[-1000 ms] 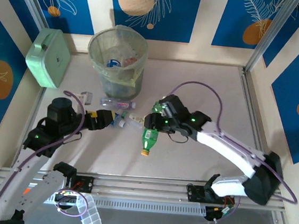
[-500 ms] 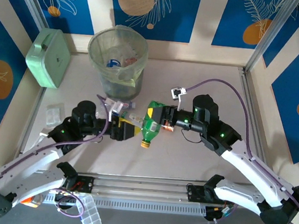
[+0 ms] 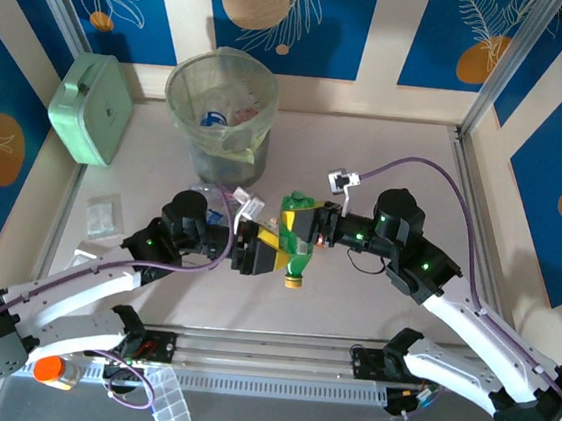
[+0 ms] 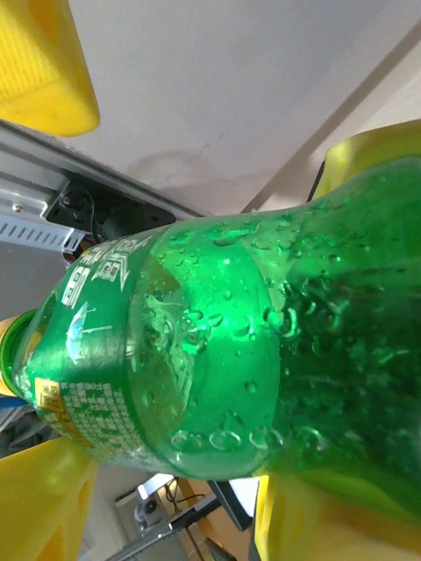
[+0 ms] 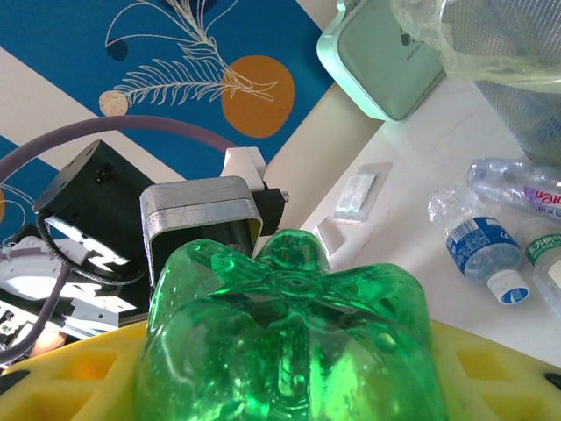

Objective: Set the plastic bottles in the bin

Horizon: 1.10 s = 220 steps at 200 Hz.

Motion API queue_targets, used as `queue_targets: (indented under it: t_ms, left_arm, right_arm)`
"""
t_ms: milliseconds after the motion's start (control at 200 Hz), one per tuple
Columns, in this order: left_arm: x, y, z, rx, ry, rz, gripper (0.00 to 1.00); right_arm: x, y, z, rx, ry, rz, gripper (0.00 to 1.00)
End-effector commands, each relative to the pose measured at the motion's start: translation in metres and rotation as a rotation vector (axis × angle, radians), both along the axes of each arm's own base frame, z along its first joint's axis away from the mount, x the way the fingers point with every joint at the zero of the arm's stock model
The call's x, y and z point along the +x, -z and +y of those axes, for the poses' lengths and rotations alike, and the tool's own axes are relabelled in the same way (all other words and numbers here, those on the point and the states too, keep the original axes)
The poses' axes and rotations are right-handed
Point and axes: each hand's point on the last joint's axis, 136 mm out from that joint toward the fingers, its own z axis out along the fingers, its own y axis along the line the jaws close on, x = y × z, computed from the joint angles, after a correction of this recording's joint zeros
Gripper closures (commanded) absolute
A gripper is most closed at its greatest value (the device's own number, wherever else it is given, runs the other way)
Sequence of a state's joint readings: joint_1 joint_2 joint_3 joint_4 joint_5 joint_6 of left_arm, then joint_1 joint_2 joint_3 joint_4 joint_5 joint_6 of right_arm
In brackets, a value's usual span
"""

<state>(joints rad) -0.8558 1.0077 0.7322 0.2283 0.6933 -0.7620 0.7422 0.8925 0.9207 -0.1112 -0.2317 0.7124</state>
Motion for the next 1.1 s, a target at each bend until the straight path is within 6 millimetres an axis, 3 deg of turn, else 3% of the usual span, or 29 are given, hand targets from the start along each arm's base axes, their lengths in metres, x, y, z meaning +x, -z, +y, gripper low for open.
queue_targets:
  t_ms: [0,135,345,520,695,970,1095]
  left_arm:
    - [0.0,-0.034,-0.003,-0.073,-0.007,-0.091,0.14]
    - [0.006,-0.029,0.008,0.003,-0.079,-0.147,0.14]
    - [-0.006,-0.045,0.015,-0.021,-0.045,-0.196,0.08]
    - [-0.008,-0.055,0.002,-0.097,0.017,-0.133,0.04]
    - [0.0,-0.047,-0.016,-0.107,0.028,-0.089,0.04]
    - [0.001,-0.056,-0.03,-0.195,0.067,-0.068,0.14]
    - [-0.001,-0.056,-0.031,-0.196,0.075,-0.078,0.26]
  right_arm:
    - [-0.008,-0.004,0.0,0.004,-0.017,-0.062,0.46]
    - [-0.008,-0.007,-0.011,-0.015,0.028,-0.101,0.46]
    - [-0.002,-0.011,-0.027,0.023,0.125,-0.143,0.49]
    - [0.0,-0.014,-0.026,0.051,0.134,-0.15,0.49]
    - [0.001,-0.022,-0.024,0.108,0.137,-0.145,0.49]
    - [0.008,-0.009,-0.023,0.111,0.174,-0.1,0.49]
    - [0.01,-0.002,-0.024,0.107,0.19,-0.083,0.49]
